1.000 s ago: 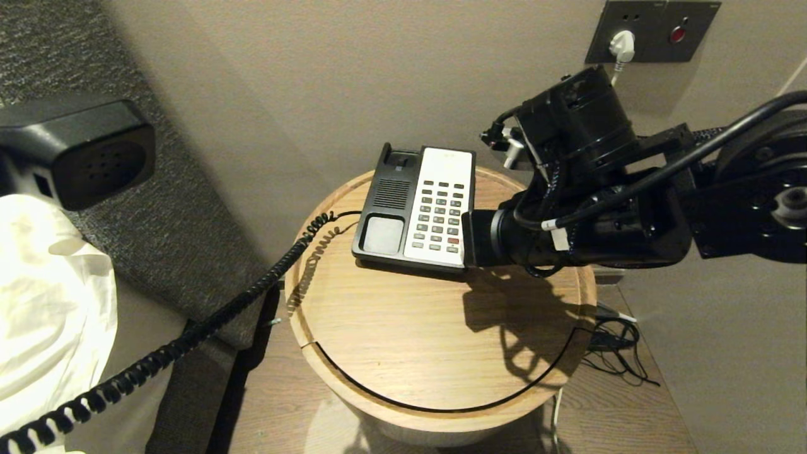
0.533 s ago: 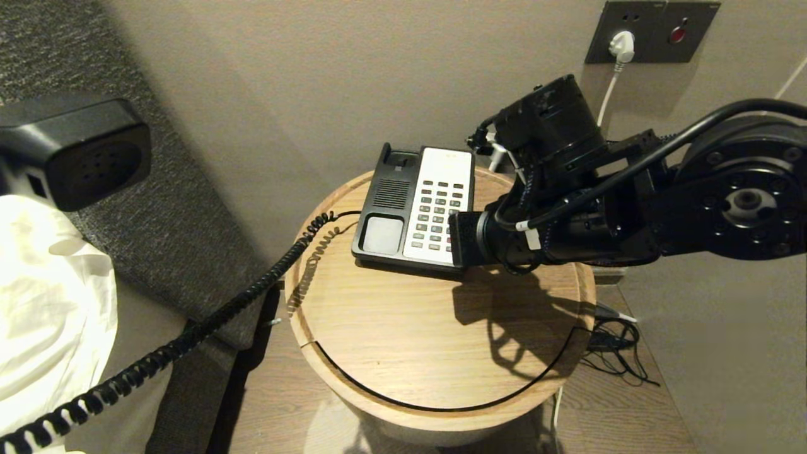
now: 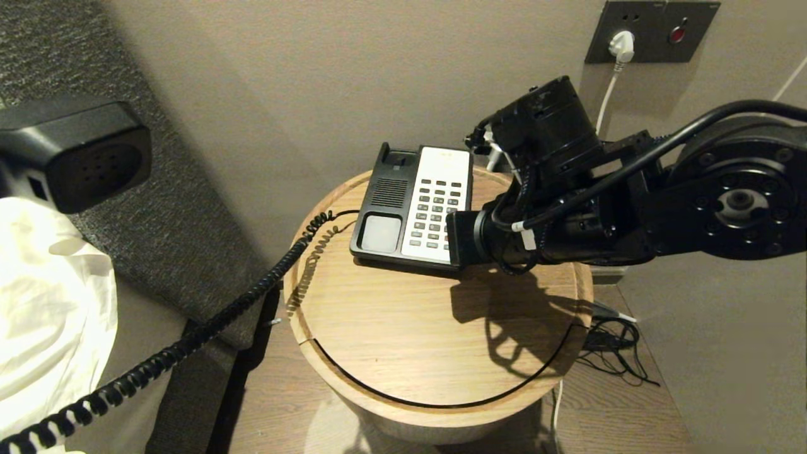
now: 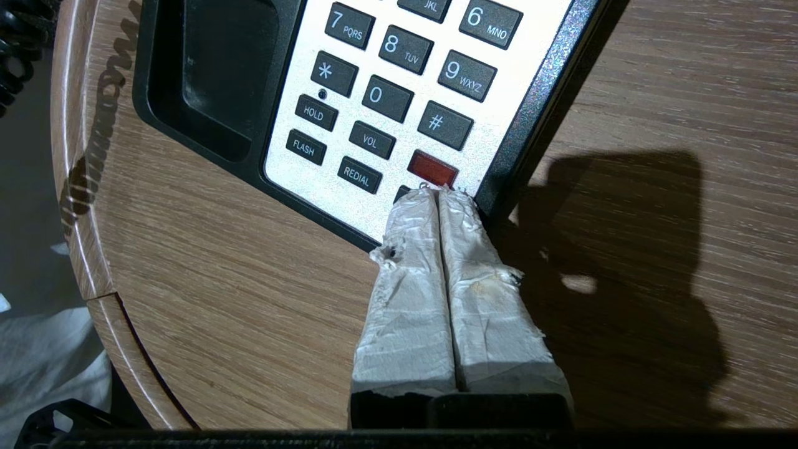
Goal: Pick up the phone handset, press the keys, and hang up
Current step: Dial the number
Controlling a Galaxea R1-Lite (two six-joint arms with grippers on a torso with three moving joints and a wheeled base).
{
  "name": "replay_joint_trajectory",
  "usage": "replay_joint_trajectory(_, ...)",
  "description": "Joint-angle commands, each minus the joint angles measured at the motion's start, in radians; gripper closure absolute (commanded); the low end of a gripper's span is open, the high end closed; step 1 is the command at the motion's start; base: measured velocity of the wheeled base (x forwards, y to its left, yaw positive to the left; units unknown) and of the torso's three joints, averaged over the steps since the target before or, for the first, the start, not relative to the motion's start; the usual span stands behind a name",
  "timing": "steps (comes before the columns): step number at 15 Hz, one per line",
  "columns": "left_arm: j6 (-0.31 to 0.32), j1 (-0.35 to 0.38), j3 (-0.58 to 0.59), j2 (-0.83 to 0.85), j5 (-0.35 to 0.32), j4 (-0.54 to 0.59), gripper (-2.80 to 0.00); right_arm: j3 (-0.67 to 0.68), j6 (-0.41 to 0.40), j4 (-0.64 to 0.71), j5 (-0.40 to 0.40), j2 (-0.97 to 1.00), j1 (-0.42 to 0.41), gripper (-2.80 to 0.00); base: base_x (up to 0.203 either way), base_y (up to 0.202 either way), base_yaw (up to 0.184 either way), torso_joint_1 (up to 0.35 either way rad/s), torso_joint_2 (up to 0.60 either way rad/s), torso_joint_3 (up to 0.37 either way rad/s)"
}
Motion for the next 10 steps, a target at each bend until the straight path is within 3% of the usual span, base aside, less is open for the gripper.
replay_joint_trajectory(1, -0.006, 0.0, 0.001, 0.001, -0.001, 0.003, 0.0, -0.002, 0.004, 0.0, -0.001, -0.007, 0.001, 0.0, 0.0, 0.0, 0.0, 0.0, 0.0, 0.0)
replay_joint_trajectory(10, -0.006, 0.0, 0.001, 0.001, -0.001, 0.003, 0.0, -0.015, 0.005, 0.004, -0.001, -0.019, 0.0, 0.0, 0.0, 0.0, 0.0, 0.0, 0.0, 0.0)
